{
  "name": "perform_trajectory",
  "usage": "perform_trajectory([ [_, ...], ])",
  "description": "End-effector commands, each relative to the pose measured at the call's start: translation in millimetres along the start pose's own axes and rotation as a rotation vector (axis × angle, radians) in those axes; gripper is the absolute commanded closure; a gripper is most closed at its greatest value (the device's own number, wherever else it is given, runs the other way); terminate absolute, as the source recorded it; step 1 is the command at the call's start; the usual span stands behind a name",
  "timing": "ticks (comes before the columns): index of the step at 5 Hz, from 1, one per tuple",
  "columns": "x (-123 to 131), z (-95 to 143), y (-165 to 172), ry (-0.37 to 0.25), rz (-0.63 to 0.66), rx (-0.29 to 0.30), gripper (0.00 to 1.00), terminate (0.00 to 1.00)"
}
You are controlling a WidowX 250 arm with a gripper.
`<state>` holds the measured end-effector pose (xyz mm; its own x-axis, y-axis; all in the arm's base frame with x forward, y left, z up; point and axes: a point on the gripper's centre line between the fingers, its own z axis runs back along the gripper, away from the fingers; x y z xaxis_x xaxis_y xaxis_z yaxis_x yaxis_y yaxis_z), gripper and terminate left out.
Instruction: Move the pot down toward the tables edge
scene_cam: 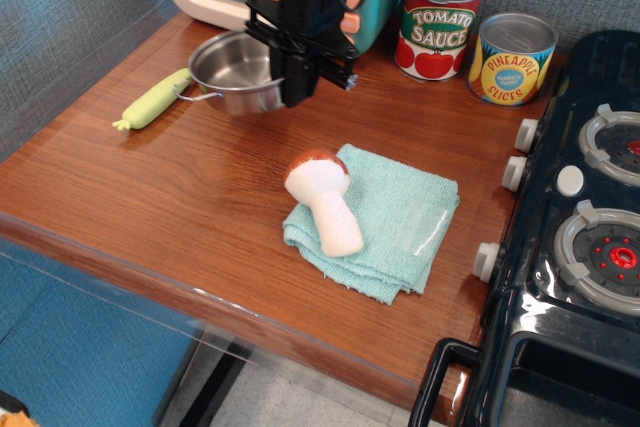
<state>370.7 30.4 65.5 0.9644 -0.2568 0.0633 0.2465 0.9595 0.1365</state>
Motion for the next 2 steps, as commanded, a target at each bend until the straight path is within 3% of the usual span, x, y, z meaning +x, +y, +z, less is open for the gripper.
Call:
perform_trajectory([
  [1,-62,9,-5,-0.041,-0.028,-0.009,1.0,0.0],
  [2,-84,2,-15,-0.011,-0.054,-0.006,1.0,0.0],
])
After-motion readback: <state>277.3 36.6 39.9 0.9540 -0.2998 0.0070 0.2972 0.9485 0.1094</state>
